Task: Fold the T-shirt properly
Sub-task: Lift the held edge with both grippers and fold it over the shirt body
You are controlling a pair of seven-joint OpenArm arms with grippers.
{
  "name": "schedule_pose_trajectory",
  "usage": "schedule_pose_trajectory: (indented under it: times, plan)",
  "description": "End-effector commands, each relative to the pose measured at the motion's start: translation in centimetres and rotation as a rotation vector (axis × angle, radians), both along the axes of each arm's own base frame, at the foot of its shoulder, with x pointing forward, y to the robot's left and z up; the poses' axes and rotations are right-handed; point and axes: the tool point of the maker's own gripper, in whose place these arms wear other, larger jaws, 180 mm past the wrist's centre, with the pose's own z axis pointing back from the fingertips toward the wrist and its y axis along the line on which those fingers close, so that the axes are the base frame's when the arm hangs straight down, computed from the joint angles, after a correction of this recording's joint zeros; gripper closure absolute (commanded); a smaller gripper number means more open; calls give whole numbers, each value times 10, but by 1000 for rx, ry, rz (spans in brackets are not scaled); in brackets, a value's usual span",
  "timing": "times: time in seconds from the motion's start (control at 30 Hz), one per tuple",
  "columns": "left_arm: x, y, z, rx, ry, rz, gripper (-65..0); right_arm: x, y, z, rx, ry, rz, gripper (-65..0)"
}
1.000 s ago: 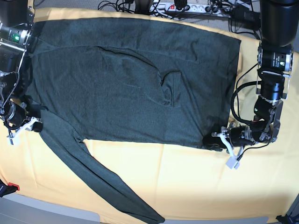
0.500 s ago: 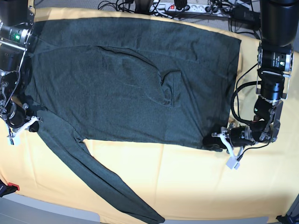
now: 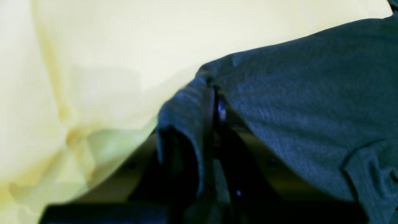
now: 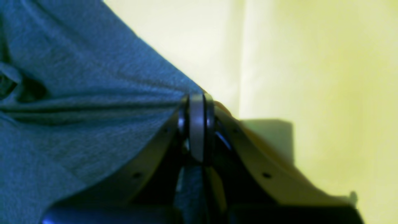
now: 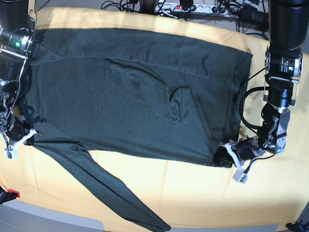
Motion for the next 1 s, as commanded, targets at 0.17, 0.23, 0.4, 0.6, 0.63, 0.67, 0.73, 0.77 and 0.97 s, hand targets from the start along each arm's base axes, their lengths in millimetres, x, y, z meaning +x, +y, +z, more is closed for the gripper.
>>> schedule_pose_trajectory:
  times: [0.17,0.23,0.4,0.6,0.63,0.67,0.73,0.77,0.97]
  plan:
    - [26,-9,46,-46,-119,-2,0,17,-21,36,-51,-94,-46,0]
    - [32,-9,56,-45,-137,-3,0,17,-22,35,-62,-87,-49,0]
    - [30,-18,68,-56,-130,-72,0,16,-6,40,-29,-103,73,0]
    - [25,-22,72,-131,-91,-73,0,12,6,54,51,-147,170,0]
    - [22,-22,70,-126,-81,-80,0,9,5,54,58,-150,168,0]
    - [18,-22,68,-127,-65,-90,0,6,5,53,57,-152,171,0]
    - [4,-27,67,-149,-32,-124,0,-5,5,52,41,-151,186,0]
    - [-4,-30,67,-160,-21,-146,0,-12,6,49,23,-145,199,0]
    - [-50,-59,73,-136,-66,-299,0,-40,33,56,-102,-155,322,0]
